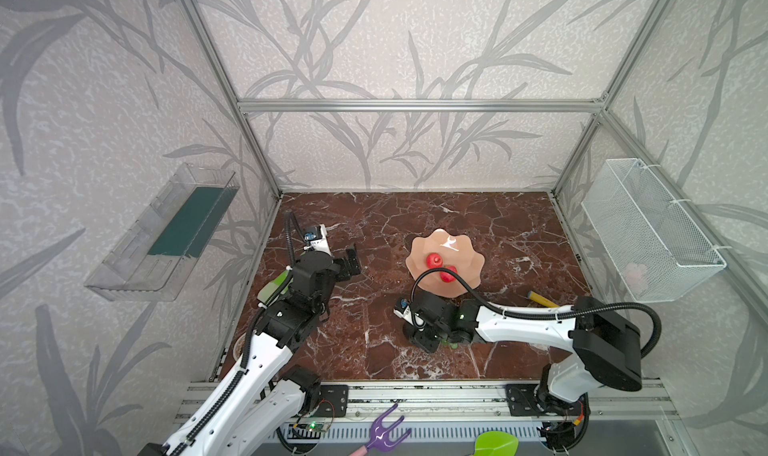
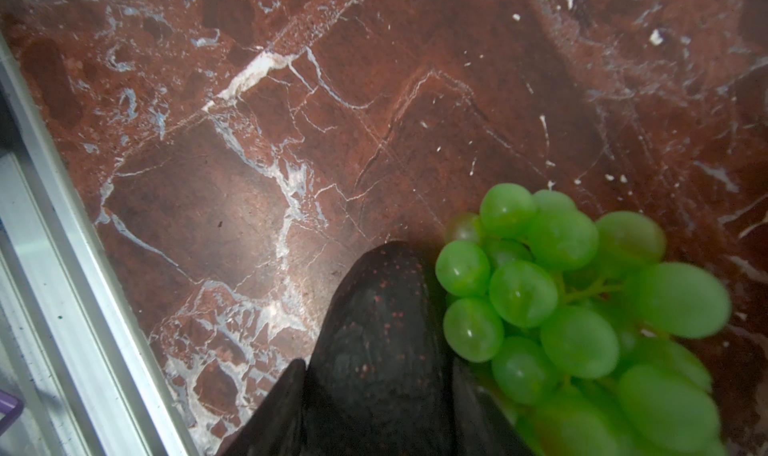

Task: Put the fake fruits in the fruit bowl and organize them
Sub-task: 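Close the right gripper around the dark avocado beside the grapes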

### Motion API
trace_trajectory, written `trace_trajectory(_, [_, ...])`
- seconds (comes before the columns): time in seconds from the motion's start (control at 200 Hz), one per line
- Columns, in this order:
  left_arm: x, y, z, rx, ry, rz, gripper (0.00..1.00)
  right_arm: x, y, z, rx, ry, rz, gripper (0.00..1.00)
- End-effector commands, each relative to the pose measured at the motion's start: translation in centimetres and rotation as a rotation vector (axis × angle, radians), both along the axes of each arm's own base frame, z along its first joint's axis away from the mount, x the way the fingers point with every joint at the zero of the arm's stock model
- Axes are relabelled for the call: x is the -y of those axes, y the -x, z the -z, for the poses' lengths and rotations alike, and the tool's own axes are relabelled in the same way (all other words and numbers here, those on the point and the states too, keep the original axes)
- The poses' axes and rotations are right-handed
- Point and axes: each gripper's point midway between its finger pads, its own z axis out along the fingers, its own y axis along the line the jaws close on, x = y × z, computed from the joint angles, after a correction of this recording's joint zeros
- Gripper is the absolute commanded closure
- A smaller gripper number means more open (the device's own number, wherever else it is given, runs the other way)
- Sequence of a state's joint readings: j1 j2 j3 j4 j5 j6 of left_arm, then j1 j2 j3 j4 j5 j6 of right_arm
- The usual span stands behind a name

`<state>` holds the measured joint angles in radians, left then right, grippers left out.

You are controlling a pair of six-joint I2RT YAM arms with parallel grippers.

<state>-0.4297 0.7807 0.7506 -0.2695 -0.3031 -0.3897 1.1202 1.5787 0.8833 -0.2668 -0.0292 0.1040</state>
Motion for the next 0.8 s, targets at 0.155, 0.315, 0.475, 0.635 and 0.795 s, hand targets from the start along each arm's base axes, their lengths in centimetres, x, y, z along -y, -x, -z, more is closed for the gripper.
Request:
trace_trajectory(0.155, [-0.1, -0.1, 0.1, -0.005, 0.020, -0.004, 0.01, -1.2, 0.3, -2.7, 0.007, -0.043, -0.046, 0.37])
trace_trajectory(0.315, [-0.1, -0.1, 0.2, -0.009, 0.022, -0.003, 0.01, -1.6, 0.9, -2.5, -0.035, -0.048, -0.056, 0.26])
trace_trajectory(0.475, [-0.2, 0.0, 0.3, -0.013, 0.020, -0.006, 0.01, -1.4, 1.1, -2.9, -0.034, -0.045, -0.052, 0.26])
trace_trajectory(0.635, [-0.2, 0.0, 0.4, -0.015, 0.023, -0.006, 0.01, -0.5, 1.5, -1.7, -0.037, 0.005, -0.051, 0.28])
trace_trajectory(0.795, [-0.3, 0.0, 0.6, -0.019, 0.019, -0.006, 0.01, -0.2, 2.4, 0.1, -0.025, 0.056, -0.068, 0.30])
